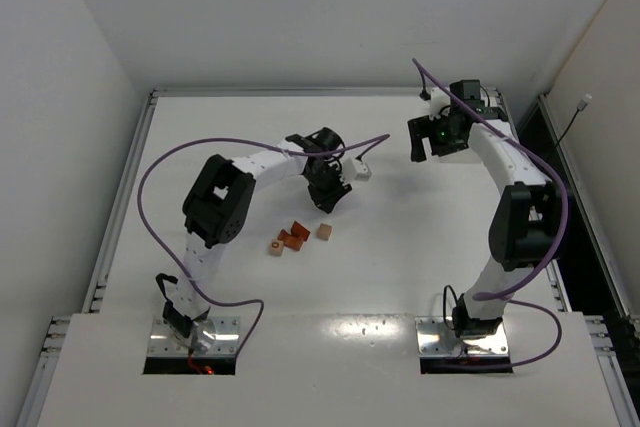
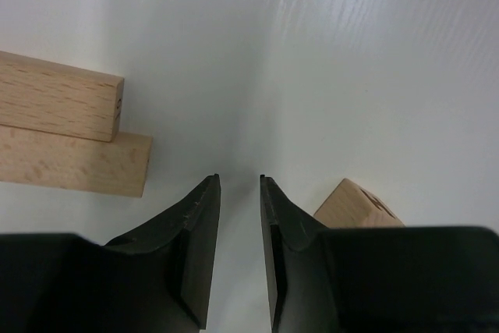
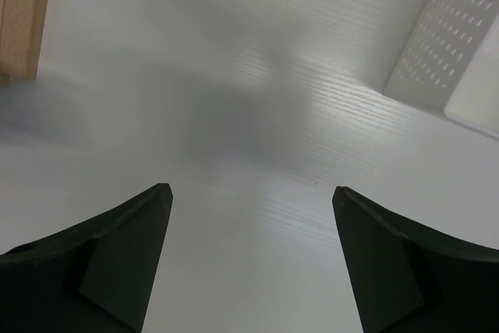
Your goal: Build the wood block tower
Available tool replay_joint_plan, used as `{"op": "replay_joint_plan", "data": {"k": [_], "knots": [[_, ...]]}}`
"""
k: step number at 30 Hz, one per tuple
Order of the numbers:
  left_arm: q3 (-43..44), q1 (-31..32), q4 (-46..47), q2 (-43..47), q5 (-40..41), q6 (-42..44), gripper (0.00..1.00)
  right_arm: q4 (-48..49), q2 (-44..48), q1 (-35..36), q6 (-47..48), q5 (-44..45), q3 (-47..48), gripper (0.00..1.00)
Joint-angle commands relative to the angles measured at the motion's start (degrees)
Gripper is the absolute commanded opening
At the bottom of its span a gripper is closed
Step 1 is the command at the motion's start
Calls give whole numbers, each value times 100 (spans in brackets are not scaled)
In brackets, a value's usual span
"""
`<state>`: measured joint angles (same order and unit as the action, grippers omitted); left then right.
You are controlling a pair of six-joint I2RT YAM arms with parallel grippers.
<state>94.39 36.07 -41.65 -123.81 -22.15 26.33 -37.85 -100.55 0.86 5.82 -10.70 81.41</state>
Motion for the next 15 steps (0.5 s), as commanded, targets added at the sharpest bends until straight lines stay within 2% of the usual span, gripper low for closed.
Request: {"op": "replay_joint_plan", "data": {"k": [1, 15], "knots": [[238, 66, 157, -100, -70, 145, 24, 5, 255, -34, 15, -46, 51, 82], [414, 66, 262, -267, 159, 197, 31, 5, 150, -34, -38, -99, 156, 82]]}}
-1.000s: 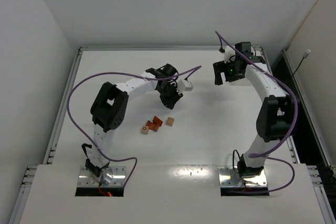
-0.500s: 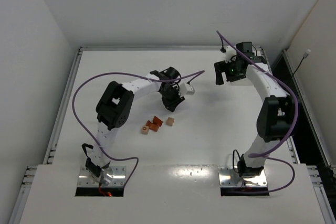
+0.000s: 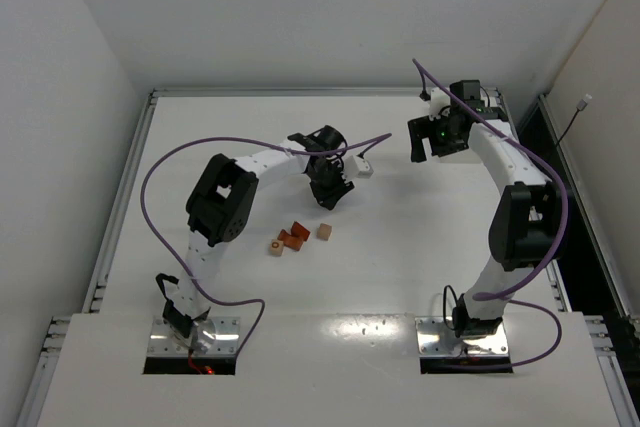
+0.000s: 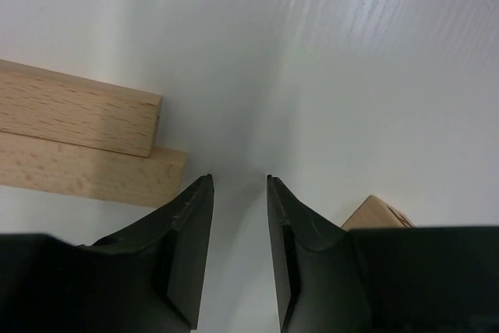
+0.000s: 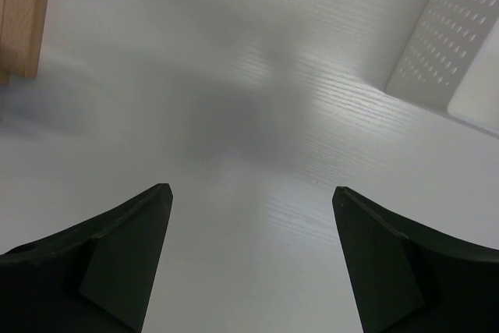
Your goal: Build the wood block tower
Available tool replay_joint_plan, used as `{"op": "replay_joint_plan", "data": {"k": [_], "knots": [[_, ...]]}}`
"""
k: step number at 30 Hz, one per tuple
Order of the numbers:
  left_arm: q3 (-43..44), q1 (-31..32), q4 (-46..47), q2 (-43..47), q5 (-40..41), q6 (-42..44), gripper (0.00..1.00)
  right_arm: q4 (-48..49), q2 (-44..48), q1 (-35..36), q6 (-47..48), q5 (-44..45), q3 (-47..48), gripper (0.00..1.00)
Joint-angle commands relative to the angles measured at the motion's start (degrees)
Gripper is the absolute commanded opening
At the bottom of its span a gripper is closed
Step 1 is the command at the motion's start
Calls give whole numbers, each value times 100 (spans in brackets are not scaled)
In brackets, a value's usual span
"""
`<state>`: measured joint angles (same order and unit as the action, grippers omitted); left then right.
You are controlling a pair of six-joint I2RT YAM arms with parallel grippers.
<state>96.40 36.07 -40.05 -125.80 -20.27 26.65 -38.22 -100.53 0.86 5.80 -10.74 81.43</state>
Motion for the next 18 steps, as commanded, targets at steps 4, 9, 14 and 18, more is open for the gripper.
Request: {"op": "replay_joint_plan", "data": {"k": [4, 9, 14, 18], "knots": [[265, 66, 103, -120, 41, 165, 32, 42, 95, -34, -35, -147, 207, 82], [265, 66, 103, -173, 41, 165, 33, 42, 42, -34, -35, -147, 207, 82], [318, 66, 103, -173, 94, 165, 34, 42, 42, -34, -35, -200, 207, 82], [318, 66, 103, -226, 94, 165, 35, 42, -10, -34, -35, -200, 259, 82]]}}
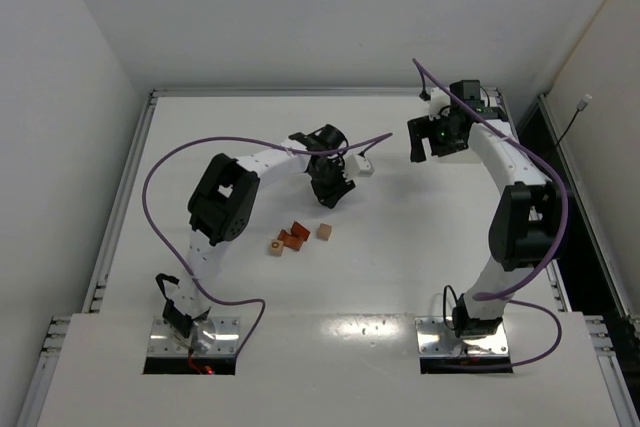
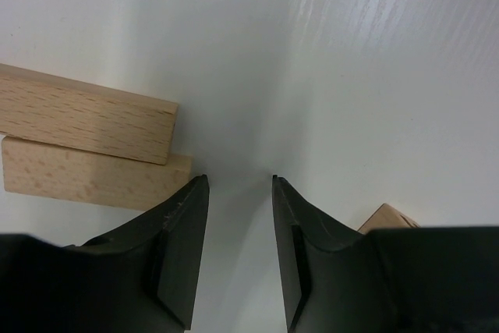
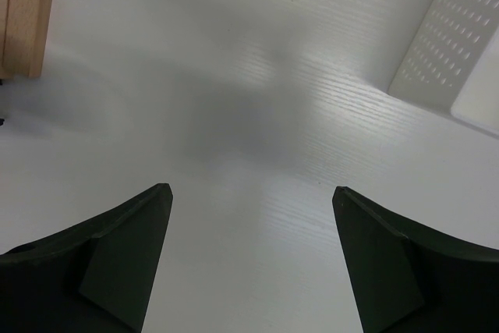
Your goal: Build the wood block tower
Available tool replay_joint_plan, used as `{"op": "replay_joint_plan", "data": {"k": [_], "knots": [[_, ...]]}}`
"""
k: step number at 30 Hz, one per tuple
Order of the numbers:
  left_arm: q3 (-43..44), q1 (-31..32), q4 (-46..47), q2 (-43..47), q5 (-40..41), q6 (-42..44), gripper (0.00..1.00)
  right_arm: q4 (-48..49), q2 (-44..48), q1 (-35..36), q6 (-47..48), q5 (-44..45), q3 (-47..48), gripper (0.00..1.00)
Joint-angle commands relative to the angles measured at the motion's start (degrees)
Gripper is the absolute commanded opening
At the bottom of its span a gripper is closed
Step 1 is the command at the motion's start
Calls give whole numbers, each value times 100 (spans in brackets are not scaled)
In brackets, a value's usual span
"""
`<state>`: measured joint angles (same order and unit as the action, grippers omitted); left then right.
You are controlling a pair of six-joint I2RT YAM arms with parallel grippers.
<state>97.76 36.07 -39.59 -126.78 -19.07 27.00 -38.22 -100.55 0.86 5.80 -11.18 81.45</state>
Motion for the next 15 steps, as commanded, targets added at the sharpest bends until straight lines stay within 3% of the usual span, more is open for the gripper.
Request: {"op": "replay_joint_plan", "data": {"k": [1, 15], "knots": [[182, 66, 57, -128, -27, 130, 35, 42, -8, -34, -35, -156, 257, 82], [297, 14, 57, -232, 26, 77, 39, 42, -114, -34, -35, -262, 310, 82]]}}
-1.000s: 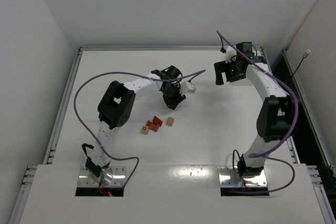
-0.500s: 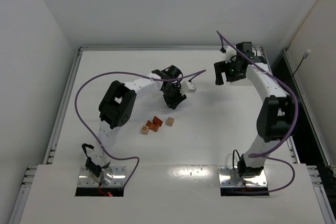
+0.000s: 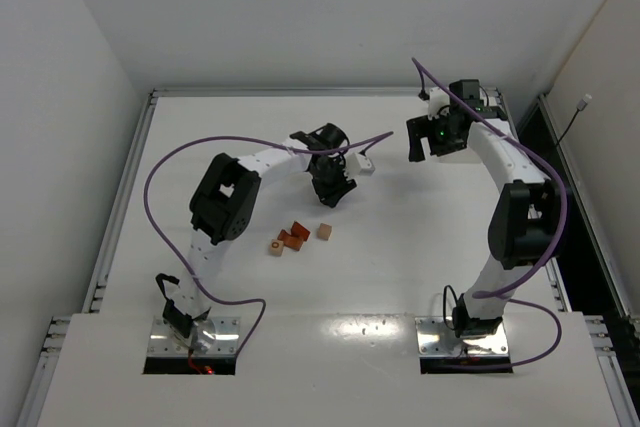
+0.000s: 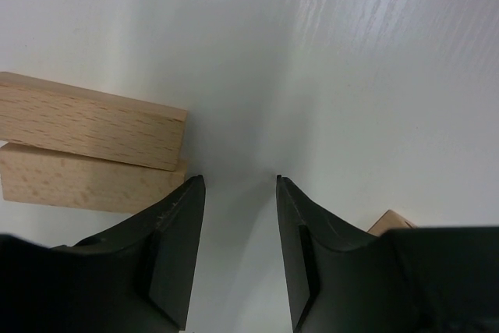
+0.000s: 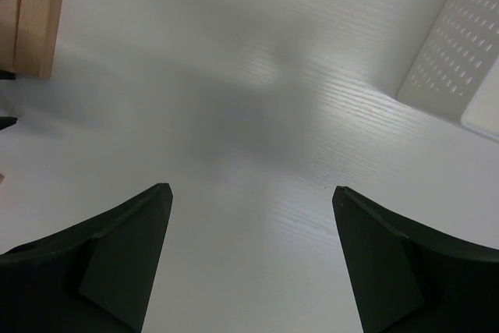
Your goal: Build the wood block tower
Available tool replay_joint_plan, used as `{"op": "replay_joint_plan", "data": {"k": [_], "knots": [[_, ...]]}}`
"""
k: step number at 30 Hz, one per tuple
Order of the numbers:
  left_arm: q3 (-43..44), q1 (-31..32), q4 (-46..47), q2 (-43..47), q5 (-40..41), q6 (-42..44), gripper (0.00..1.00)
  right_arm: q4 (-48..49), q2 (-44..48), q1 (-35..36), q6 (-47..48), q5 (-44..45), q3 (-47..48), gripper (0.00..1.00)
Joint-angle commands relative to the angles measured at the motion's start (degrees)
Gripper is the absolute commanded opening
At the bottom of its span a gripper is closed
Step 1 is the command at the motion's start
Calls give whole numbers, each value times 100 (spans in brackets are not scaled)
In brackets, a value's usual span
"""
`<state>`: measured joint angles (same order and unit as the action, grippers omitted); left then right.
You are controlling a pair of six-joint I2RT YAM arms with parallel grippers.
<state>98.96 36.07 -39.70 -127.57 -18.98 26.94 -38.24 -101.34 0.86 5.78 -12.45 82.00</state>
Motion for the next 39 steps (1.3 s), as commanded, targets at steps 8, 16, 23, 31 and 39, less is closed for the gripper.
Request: {"op": "replay_joint_plan", "data": {"k": [8, 16, 23, 31, 39], "knots": [[282, 14, 15, -207, 17, 83, 39, 45, -35, -34, -33, -135, 308, 82], [-34, 14, -161, 73, -264, 233, 20, 45, -88, -34, -33, -188, 308, 82], [-631, 14, -221, 680, -439, 233, 0, -8, -88, -34, -33, -302, 308, 82], [-1642, -452, 138, 2033, 8, -1092, 0, 53, -140, 133, -156, -486, 255, 82], [-1748, -1189, 718, 2649, 1036, -2982, 0, 36, -202, 818, -78, -714, 431, 78]]}}
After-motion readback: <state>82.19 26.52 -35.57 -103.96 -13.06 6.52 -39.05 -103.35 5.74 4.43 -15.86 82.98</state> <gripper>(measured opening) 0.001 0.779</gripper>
